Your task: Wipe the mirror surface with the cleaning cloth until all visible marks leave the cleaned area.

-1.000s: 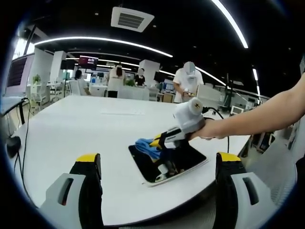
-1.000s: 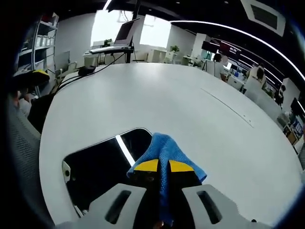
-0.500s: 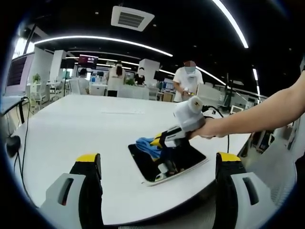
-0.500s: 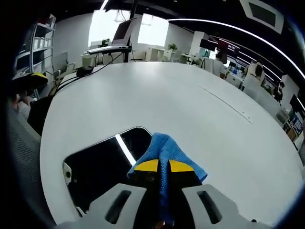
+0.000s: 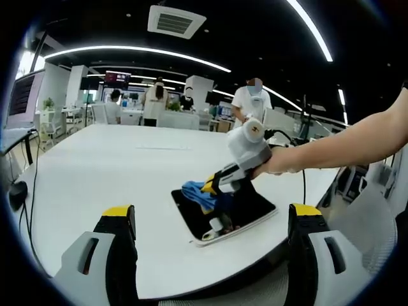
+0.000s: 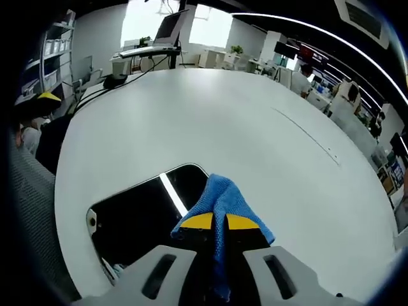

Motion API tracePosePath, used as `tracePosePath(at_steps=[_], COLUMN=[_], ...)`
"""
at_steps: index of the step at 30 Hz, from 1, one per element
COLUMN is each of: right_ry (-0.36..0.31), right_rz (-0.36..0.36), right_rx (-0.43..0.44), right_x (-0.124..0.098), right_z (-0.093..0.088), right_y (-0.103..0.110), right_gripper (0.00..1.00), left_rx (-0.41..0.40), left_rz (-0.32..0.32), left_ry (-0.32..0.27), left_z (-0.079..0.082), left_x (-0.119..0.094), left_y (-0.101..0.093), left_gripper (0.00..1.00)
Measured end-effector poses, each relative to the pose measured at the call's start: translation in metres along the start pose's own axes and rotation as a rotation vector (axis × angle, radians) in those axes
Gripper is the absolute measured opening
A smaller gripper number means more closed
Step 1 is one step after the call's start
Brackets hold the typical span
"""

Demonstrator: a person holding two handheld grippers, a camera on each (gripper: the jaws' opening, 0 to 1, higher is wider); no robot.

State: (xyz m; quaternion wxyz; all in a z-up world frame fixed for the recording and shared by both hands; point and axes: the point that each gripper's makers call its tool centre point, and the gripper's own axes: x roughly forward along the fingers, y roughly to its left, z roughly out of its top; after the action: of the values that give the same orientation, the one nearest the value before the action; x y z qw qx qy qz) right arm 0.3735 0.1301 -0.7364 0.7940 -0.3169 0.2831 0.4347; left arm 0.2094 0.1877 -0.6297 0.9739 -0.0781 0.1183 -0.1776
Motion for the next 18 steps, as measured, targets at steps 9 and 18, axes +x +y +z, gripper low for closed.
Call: tracePosePath(at_steps=[9, 18], right_ry=[0.022, 0.018], right_rz=[0.059, 0.099], right_rx=[0.019, 0.006], right_x=[-0.010, -0.021], right_z=[-0.005, -0.012], right_y=[0.016, 0.032], right_gripper=[0.00, 0.00], left_rx=[-0.003, -0.006], left_rz=[-0.002, 0.003], left_ry=[-0.003, -0.009], left_z=[0.000, 0.001], left_x=[0.000, 0.000], left_y=[0.001, 0.001], left_gripper=[0.98, 0.98])
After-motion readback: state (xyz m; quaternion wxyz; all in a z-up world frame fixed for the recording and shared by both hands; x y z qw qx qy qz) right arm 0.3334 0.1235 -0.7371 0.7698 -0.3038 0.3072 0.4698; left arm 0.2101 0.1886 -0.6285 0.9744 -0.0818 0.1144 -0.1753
